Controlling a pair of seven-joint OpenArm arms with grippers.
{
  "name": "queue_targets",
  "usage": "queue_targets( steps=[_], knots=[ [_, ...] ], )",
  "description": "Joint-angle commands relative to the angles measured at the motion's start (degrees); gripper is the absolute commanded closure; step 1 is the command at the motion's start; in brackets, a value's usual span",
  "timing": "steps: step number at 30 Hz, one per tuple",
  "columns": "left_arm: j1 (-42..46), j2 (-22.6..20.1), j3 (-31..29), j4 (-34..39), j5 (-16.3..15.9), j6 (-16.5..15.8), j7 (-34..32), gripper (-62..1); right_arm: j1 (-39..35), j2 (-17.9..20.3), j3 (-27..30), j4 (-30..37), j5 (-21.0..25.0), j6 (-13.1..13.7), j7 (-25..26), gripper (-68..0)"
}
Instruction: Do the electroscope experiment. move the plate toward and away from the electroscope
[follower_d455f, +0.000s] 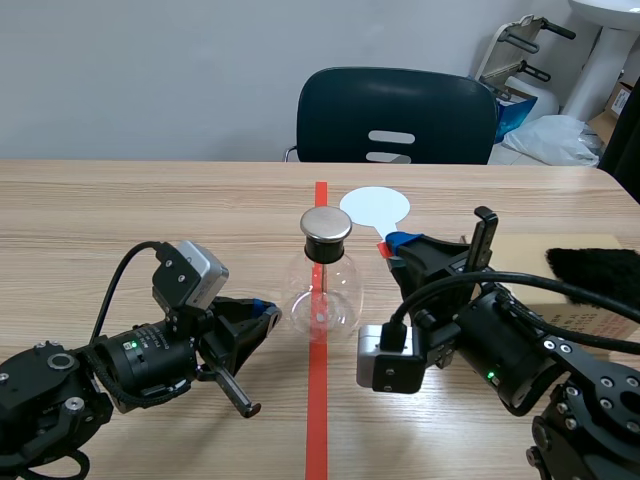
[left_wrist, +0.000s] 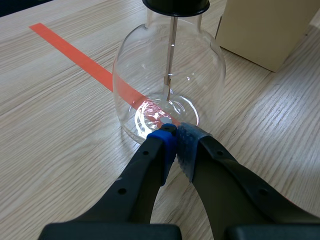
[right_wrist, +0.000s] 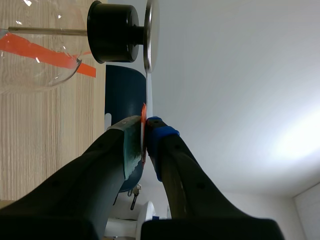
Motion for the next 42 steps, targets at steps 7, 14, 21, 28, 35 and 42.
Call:
queue_targets(
  steps=[7,14,21,28,35,42],
  knots=[
    [0.0,0.3,-0.1,1.6,-0.4,0.0,-1.1,-3.6,1.0,0.1,0.3,0.4,0.5,-0.9,0.2,-0.7],
    [0.0,0.3,-0.1,1.6,-0.4,0.0,-1.1,-3.6,1.0,0.1,0.3,0.4,0.5,-0.9,0.2,-0.7],
    [0.0,0.3,-0.1,1.6,-0.4,0.0,-1.1,-3.6,1.0,0.1,0.3,0.4,0.5,-0.9,0.2,-0.7],
    [0.0,0.3,-0.1,1.6,-0.4,0.0,-1.1,-3.6,1.0,0.1,0.3,0.4,0.5,-0.9,0.2,-0.7],
    [0.0,0.3,-0.1,1.6,-0.4,0.0,-1.1,-3.6,1.0,0.1,0.3,0.4,0.5,-0.9,0.7,-0.7],
    [0.0,0.3,-0.1,1.6,-0.4,0.0,-1.1,-3.6,1.0,0.1,0.3,0.4,0.5,-0.9,1.1,-0.7]
  ],
)
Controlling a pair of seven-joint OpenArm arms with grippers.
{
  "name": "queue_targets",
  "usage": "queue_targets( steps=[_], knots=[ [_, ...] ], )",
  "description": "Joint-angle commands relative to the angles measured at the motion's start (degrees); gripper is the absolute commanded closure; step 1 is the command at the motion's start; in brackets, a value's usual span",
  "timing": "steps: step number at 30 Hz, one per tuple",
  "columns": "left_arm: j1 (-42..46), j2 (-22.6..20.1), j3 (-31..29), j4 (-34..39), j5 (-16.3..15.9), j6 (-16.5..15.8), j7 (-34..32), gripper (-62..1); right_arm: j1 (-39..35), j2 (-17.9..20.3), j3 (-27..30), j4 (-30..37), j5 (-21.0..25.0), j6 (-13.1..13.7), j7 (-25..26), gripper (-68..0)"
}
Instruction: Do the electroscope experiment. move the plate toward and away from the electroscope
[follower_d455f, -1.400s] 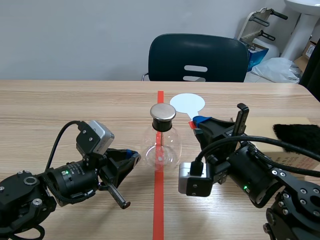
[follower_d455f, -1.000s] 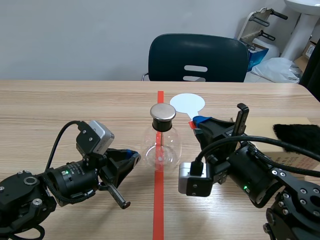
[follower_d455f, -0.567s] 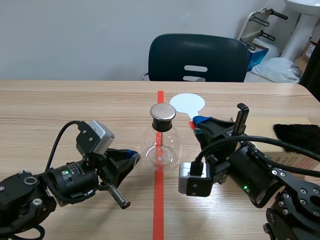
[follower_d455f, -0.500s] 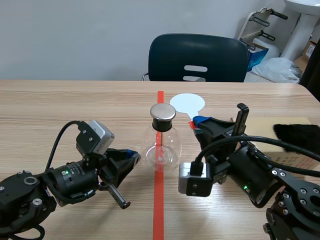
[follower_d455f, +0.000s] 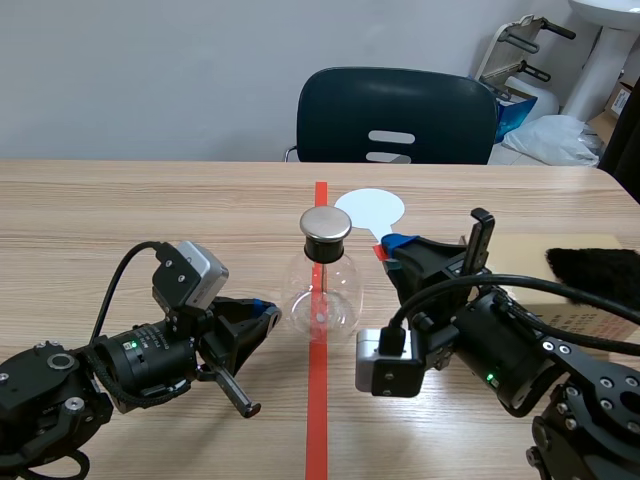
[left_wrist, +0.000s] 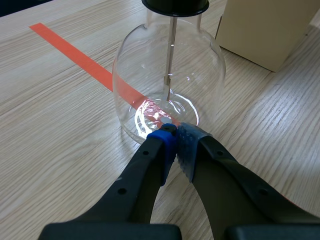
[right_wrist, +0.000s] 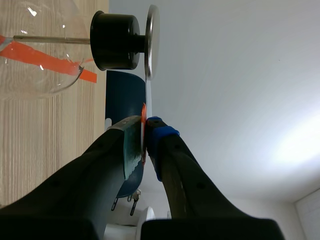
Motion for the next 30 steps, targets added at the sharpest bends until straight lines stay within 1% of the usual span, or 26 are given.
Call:
queue_targets(
  steps=[1,5,30],
  knots=[
    [0.0,0.3,-0.1,1.6,-0.4,0.0,-1.1,-3.6,1.0,0.1,0.3,0.4,0.5,-0.9,-0.1,-0.7],
    [0.0,0.3,-0.1,1.6,-0.4,0.0,-1.1,-3.6,1.0,0.1,0.3,0.4,0.5,-0.9,0.7,-0.7],
    [0.0,0.3,-0.1,1.6,-0.4,0.0,-1.1,-3.6,1.0,0.1,0.3,0.4,0.5,-0.9,0.6,-0.7]
  ],
)
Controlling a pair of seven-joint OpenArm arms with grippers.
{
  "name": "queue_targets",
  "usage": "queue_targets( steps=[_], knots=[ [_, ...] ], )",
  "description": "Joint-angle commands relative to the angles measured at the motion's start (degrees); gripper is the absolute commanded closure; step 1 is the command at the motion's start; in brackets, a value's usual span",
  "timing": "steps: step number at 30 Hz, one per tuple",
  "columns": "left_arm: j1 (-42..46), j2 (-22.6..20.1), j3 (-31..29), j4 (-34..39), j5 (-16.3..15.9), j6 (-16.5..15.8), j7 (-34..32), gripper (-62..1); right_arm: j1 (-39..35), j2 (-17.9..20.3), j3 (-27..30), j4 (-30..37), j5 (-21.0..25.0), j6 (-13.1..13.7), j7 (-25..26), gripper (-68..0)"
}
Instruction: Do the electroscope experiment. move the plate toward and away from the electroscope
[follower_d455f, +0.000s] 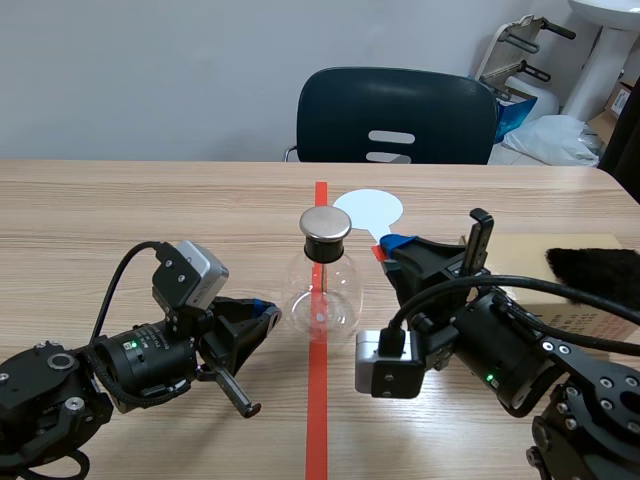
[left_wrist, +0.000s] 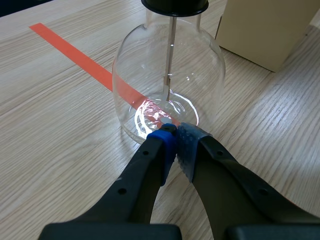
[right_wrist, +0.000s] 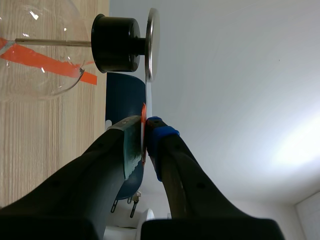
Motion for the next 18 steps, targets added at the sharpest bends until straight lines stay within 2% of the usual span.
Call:
queue_targets(
  steps=[1,18],
  knots=[
    [0.0,0.3,-0.1,1.6,-0.4,0.0,-1.1,-3.6,1.0,0.1,0.3,0.4,0.5,-0.9,0.0,-0.7],
    [0.0,0.3,-0.1,1.6,-0.4,0.0,-1.1,-3.6,1.0,0.1,0.4,0.4,0.5,-0.9,-8.4,-0.7]
  ],
)
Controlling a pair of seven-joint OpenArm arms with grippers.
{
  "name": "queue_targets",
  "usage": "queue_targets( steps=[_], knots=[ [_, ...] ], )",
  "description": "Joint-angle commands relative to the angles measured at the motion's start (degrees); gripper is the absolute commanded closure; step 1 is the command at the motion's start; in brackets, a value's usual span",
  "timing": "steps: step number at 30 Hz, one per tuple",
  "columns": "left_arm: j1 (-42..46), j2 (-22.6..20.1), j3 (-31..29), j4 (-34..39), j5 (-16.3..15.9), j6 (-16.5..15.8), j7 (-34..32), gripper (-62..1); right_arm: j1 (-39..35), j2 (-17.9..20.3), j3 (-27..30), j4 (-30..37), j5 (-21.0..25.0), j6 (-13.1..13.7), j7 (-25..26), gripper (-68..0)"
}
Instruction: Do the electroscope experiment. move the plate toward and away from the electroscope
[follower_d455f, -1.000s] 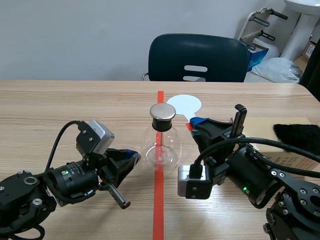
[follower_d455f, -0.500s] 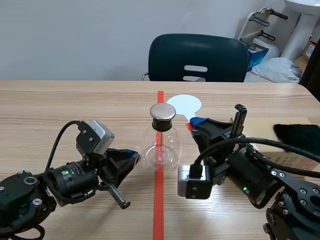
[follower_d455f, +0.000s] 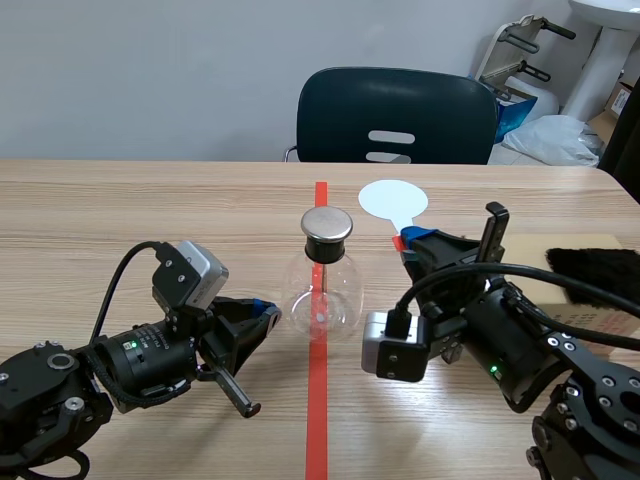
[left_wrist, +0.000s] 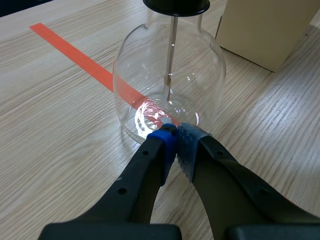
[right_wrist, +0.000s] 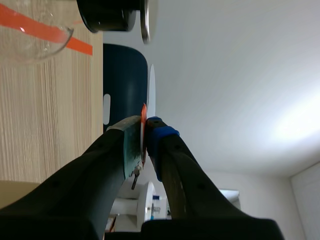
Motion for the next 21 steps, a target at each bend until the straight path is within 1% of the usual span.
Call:
queue_targets(
  steps=[1,6,10,16,21],
  knots=[
    [0.0,0.3,-0.1,1.6,-0.4,0.0,-1.1,-3.6,1.0,0.1,0.4,0.4,0.5,-0.9,-0.8,-0.7],
    [0.0,0.3,-0.1,1.6,-0.4,0.0,-1.1,-3.6,1.0,0.1,0.4,0.4,0.5,-0.9,-3.3,-0.7],
    [0.0,0.3,-0.1,1.6,-0.4,0.0,-1.1,-3.6,1.0,0.2,0.4,0.4,0.5,-0.9,-3.6,-0.7],
    [0.0,0.3,-0.1,1.6,-0.4,0.0,-1.1,-3.6,1.0,0.2,0.4,0.4,0.5,-2.6,-3.6,-0.7],
    [0.0,0.3,-0.1,1.6,-0.4,0.0,-1.1,-3.6,1.0,0.2,0.4,0.5,0.5,-3.4,-3.5,-0.7]
  ],
)
